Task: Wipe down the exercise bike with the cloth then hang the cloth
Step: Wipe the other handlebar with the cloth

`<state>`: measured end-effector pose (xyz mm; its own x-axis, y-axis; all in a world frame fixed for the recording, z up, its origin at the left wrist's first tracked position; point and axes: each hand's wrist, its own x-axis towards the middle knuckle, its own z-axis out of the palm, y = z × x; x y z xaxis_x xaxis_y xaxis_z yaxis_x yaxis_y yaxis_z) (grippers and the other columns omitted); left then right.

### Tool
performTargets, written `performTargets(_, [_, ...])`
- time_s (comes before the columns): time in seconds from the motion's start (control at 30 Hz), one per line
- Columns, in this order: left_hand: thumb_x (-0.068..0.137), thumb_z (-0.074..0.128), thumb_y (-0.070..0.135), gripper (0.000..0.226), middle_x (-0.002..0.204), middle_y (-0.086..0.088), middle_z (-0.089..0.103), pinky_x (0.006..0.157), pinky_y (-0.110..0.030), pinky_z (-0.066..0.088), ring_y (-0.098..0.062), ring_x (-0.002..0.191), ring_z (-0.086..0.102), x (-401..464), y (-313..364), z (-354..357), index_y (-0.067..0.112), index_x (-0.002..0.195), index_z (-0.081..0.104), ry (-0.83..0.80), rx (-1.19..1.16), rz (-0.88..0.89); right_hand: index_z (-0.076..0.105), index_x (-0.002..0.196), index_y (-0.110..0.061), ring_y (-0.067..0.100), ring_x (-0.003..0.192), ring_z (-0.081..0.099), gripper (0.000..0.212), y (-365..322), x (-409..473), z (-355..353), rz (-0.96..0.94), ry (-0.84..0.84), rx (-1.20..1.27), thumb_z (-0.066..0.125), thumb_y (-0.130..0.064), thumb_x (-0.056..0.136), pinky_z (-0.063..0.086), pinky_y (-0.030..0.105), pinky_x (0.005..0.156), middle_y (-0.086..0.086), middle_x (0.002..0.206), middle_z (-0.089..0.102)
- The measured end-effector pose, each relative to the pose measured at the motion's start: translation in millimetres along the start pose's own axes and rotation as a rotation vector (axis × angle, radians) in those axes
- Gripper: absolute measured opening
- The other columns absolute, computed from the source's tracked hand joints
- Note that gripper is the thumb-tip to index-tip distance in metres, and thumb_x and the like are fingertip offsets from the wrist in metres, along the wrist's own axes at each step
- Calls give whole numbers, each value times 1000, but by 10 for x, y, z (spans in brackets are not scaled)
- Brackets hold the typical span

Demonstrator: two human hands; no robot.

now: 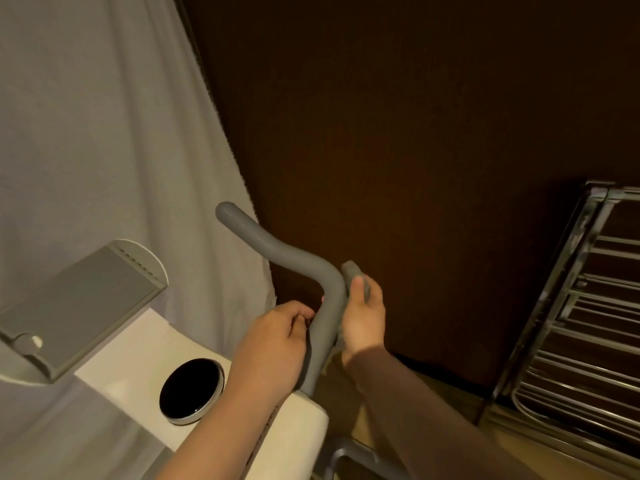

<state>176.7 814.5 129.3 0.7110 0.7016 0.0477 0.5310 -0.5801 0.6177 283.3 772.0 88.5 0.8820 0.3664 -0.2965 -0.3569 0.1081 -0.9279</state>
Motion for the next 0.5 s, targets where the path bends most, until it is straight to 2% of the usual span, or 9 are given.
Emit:
performTargets(0.07, [102,41,20,25,104,13,62,78,-25,44,-5,94,56,6,-29,4,31,108,62,57,-48,-21,45,131,-35,23,109,61,36,54,-20,8,35,10,-15,37,-50,99,50,45,96,4,123,60])
performTargets(0.17, [101,42,19,24,105,14,62,76,-19,41,-5,97,57,12,-36,7,30,109,62,91,-90,-34,45,131,-25,23,109,57,36,149,-330,-91,89,-71,-37,34,-43,102,45,36,94,8,121,58])
performTargets(0.23, [101,42,19,24,107,14,61,79,-22,42,-6,98,56,21,-23,17,30,110,62,77,-59,-23,45,138,-16,26,118,54,49,136,-241,-119,147,-69,-69,30,-46,102,42,40,101,12,131,55])
performTargets(0.3, [101,42,19,24,108,13,61,81,-25,43,-7,99,56,0,-16,13,30,111,61,72,-37,-20,42,142,-15,27,124,51,54,40,-169,-102,158,-43,-113,28,-49,102,39,42,106,11,137,52])
performTargets(0.43, [101,41,21,25,109,12,61,81,-24,41,-7,99,55,2,-18,8,30,113,61,84,-30,-24,33,144,-13,23,115,54,51,43,-469,-145,137,-131,-127,33,-43,102,41,31,90,10,127,54])
performTargets(0.5, [101,41,21,26,109,11,61,81,-24,41,-8,99,56,14,-8,26,29,115,61,66,9,-10,26,148,-16,25,120,51,54,25,-429,-138,173,-138,-123,32,-44,102,40,31,93,11,133,50])
